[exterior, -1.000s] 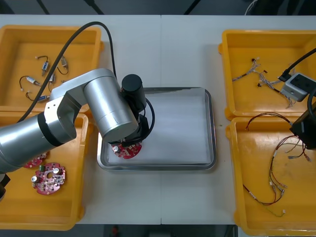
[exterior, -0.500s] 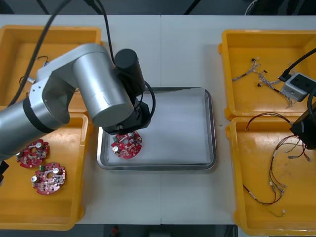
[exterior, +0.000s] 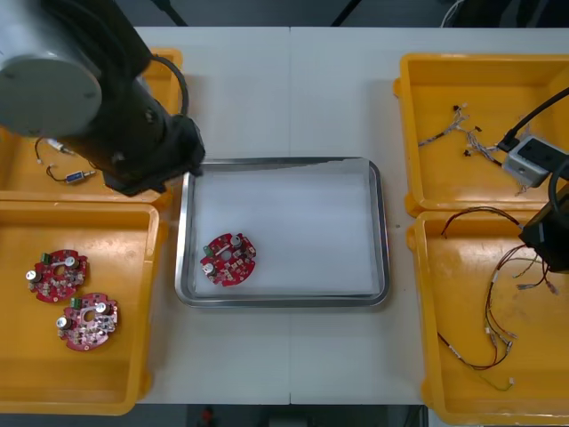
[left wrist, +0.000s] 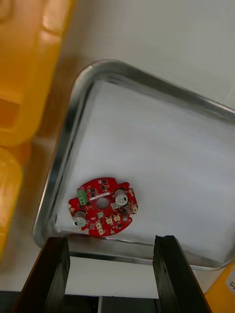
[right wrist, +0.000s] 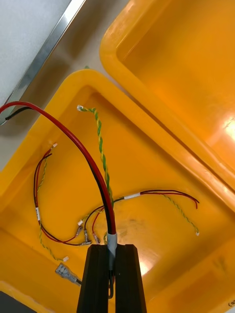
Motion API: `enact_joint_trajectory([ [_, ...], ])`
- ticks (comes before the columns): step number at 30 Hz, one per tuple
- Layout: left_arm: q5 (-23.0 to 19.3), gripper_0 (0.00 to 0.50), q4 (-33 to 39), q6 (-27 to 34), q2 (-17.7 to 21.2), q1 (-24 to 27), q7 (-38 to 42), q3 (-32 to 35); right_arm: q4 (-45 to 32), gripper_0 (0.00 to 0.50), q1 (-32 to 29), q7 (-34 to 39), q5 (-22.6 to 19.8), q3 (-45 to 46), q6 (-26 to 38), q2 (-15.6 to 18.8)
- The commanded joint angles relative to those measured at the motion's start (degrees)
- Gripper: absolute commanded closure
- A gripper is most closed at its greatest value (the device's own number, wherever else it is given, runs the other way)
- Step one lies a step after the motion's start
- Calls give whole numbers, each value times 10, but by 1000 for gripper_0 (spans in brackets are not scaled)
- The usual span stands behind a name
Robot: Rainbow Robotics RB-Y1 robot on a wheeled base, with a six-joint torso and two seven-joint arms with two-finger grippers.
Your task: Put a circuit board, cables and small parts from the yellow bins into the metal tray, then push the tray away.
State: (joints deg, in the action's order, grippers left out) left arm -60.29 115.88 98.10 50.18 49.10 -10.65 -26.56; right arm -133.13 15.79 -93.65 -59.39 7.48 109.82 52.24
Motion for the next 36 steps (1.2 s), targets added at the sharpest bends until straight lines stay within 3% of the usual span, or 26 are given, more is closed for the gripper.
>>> enact_joint_trajectory([
  [1, -47, 0, -55, 6, 54, 50, 48, 47, 2, 500, 48, -7, -4, -48, 2, 39],
  [11, -43, 0, -211, 5, 75, 86, 59, 74, 3, 500, 138, -7, 5, -170, 2, 40],
  [20, -1, 0, -339, -30, 75, 108, 67, 74, 16, 500, 220, -12, 11, -283, -29, 29],
  [30, 74, 0, -431, -93, 75, 115, 55, 63, 131, 500, 334, -34, -6, -393, -73, -46],
  [36, 105, 0, -477, -114, 76, 115, 0, 49, 184, 500, 383, -51, -4, -451, -94, -82],
])
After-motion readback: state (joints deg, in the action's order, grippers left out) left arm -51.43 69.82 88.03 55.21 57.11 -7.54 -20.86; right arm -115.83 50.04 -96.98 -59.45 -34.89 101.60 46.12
